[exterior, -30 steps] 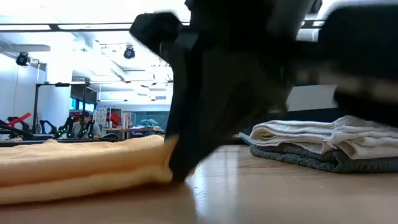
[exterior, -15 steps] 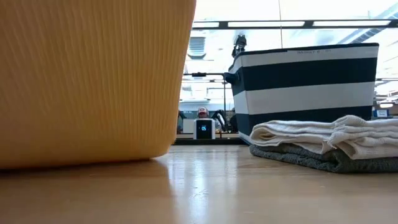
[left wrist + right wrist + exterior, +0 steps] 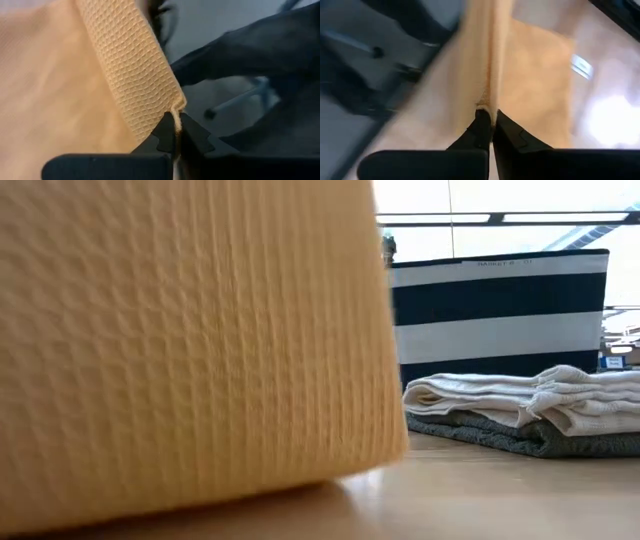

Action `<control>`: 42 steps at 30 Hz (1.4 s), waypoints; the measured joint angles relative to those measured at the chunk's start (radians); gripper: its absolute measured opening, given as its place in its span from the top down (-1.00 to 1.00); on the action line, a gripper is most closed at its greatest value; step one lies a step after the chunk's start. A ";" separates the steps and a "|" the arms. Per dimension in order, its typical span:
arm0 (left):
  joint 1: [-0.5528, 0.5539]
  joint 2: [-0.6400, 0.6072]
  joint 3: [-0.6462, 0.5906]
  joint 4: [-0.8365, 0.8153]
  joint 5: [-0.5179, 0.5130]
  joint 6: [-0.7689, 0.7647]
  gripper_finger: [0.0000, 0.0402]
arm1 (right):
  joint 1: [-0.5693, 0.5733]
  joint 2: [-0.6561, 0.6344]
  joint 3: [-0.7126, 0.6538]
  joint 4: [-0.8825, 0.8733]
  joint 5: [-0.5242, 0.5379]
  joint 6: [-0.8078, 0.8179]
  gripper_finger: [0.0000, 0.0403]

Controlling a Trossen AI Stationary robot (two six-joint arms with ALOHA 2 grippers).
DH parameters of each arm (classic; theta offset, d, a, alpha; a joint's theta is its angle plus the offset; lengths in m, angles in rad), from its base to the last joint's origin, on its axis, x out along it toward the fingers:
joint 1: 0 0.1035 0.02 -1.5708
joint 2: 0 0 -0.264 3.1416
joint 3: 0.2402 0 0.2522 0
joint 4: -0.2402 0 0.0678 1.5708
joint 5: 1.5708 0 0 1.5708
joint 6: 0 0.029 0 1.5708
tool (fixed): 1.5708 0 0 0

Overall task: Fold kitchen towel into neat rectangle
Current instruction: Fold the orange towel

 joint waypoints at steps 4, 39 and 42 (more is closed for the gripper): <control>0.000 -0.011 -0.063 -0.063 -0.007 -0.091 1.00 | -0.059 0.016 -0.034 0.001 0.016 0.015 1.00; 0.029 -0.470 -0.464 0.001 -0.043 -0.199 1.00 | -0.225 0.010 -0.158 0.144 0.036 -0.039 1.00; 0.030 -0.471 -0.470 -0.068 -0.068 -0.232 0.99 | -0.244 0.011 -0.170 0.144 0.075 -0.048 1.00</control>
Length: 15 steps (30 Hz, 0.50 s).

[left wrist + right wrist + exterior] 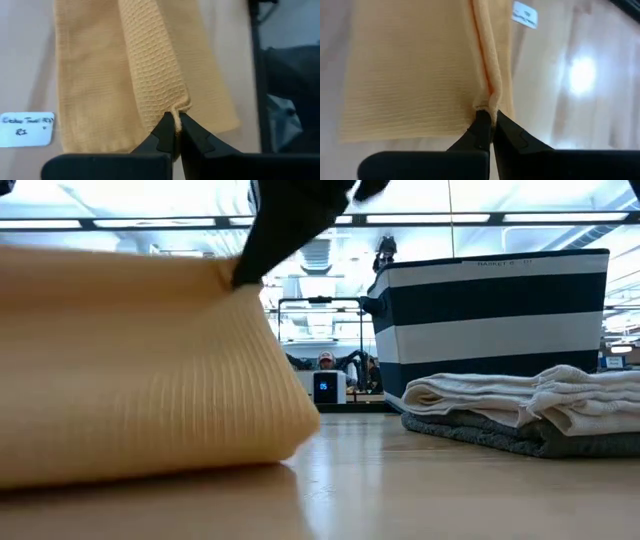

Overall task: Fold kitchen towel into neat rectangle
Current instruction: Fold the orange towel

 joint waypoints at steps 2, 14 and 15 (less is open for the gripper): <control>0.000 -0.004 -0.030 0.000 -0.032 -0.034 0.98 | -0.015 0.001 -0.020 0.001 0.002 0.021 1.00; 0.000 -0.016 -0.065 0.008 -0.048 -0.082 0.99 | -0.037 0.000 -0.101 0.100 0.004 0.036 1.00; -0.001 -0.022 -0.045 -0.005 -0.046 -0.060 0.99 | -0.035 -0.003 -0.088 0.096 0.004 0.031 1.00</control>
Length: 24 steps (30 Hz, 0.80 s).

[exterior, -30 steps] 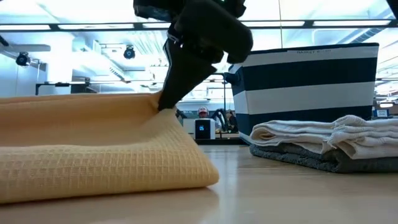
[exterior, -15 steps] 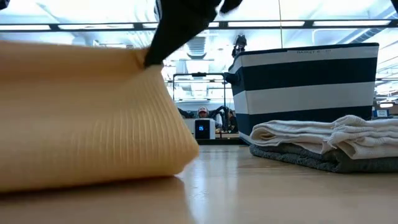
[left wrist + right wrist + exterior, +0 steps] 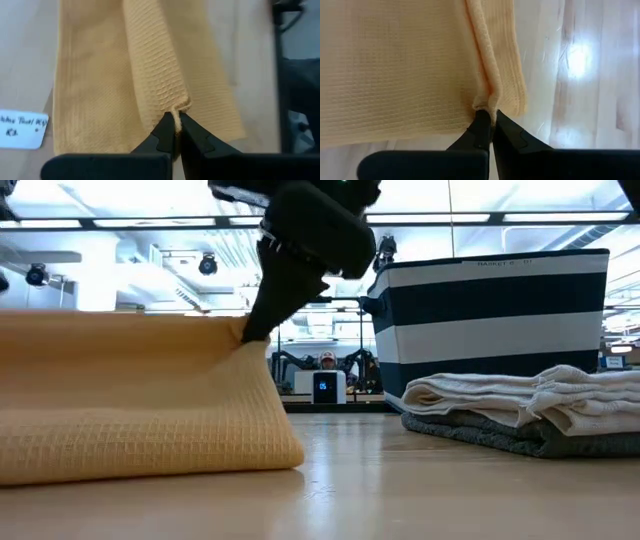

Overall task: Fold kitchen towel into neat rectangle
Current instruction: Fold the orange towel

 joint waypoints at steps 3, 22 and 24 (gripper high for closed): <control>0.000 -0.023 0.049 -0.063 0.001 0.031 0.99 | 0.004 -0.022 0.044 -0.006 0.000 -0.025 1.00; 0.006 -0.155 -0.144 -0.142 -0.022 -0.205 0.99 | -0.092 0.066 0.006 0.101 0.040 -0.101 1.00; 0.006 -0.157 -0.117 -0.140 -0.022 -0.185 0.99 | -0.085 0.062 0.006 0.097 0.053 -0.102 1.00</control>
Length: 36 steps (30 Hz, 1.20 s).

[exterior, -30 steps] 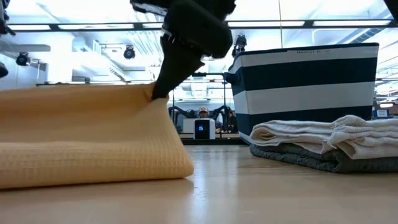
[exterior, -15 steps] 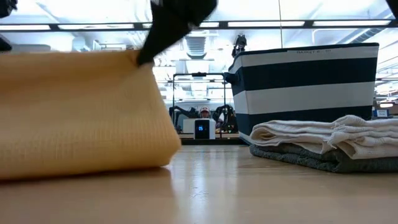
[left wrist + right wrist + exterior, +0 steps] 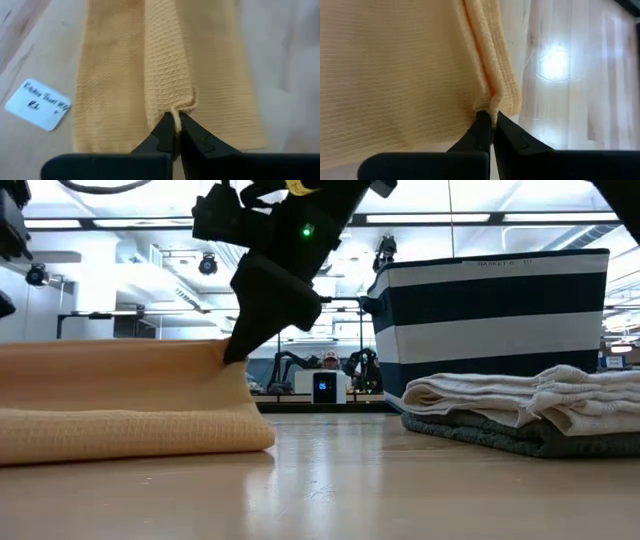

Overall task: Fold kitchen towel into neat rectangle
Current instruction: Fold the orange towel

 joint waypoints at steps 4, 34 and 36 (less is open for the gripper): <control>0.000 -0.002 0.078 -0.011 -0.001 0.066 0.99 | 0.022 -0.035 0.000 -0.015 -0.001 0.001 1.00; 0.000 0.145 0.064 -0.378 -0.056 -0.275 0.91 | -0.069 -0.021 -0.163 0.338 0.063 0.107 0.86; 0.000 0.145 0.064 -0.377 -0.054 -0.277 0.89 | -0.074 -0.021 -0.183 0.400 0.087 0.108 0.78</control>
